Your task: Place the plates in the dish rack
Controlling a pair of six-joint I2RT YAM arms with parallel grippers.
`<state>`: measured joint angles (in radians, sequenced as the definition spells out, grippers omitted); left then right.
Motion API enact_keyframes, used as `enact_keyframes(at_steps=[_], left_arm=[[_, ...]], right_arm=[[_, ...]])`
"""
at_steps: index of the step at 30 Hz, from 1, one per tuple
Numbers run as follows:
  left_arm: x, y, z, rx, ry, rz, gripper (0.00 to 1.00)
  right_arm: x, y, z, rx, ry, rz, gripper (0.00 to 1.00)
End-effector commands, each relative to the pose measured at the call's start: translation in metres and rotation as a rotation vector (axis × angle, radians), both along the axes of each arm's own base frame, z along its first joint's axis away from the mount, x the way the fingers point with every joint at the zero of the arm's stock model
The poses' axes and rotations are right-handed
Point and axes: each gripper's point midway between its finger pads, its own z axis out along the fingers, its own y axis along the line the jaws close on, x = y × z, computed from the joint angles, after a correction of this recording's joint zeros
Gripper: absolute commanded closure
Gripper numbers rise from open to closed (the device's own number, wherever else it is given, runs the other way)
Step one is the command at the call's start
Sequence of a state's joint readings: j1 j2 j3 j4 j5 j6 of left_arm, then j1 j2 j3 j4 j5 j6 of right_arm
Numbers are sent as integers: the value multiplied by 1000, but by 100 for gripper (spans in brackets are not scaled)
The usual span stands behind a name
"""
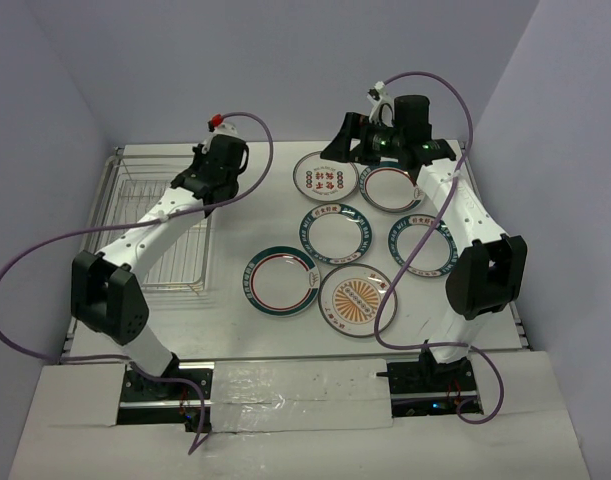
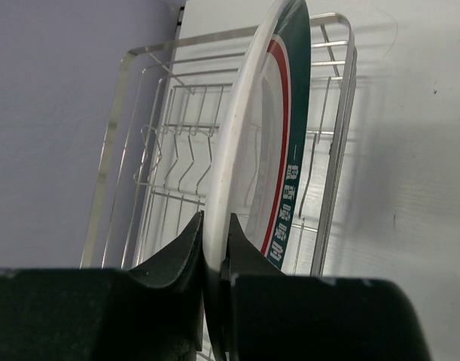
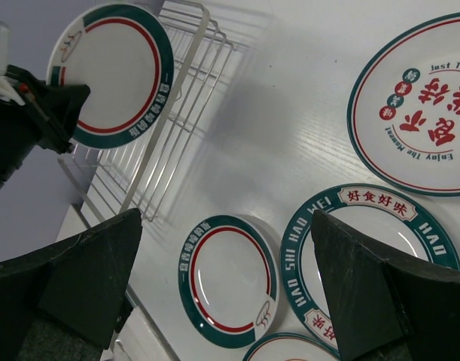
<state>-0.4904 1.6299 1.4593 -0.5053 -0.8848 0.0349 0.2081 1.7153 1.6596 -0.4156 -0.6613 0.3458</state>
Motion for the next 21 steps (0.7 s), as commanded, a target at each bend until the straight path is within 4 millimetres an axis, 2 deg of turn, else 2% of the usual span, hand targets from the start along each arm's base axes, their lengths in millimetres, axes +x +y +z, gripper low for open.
enact_keyframes(at_steps=[1,6,9,11,12,15,21], left_arm=[[5,-2,6,-8,-32,30,100],[8,-3,-8,-20,-23,58,99],[9,-6,-16,-35,-1,51,87],[7,-9,-23,-46,20,47,76],[8,-11,-27,-60,36,36,68],[6,-18,-29,-97,57,13,56],[4,-40,-32,-199,113,-84,43]], right_arm=[[1,-6,3,-5,-27,-3,0],[2,-8,-1,-7,-19,-9,0],[3,-10,-2,-11,-17,-14,0],[3,-11,-5,-15,-13,-19,0],[3,-11,-5,-15,-11,-17,0],[4,-12,-8,-20,-5,-22,0],[5,-13,-11,-27,-2,-22,0]])
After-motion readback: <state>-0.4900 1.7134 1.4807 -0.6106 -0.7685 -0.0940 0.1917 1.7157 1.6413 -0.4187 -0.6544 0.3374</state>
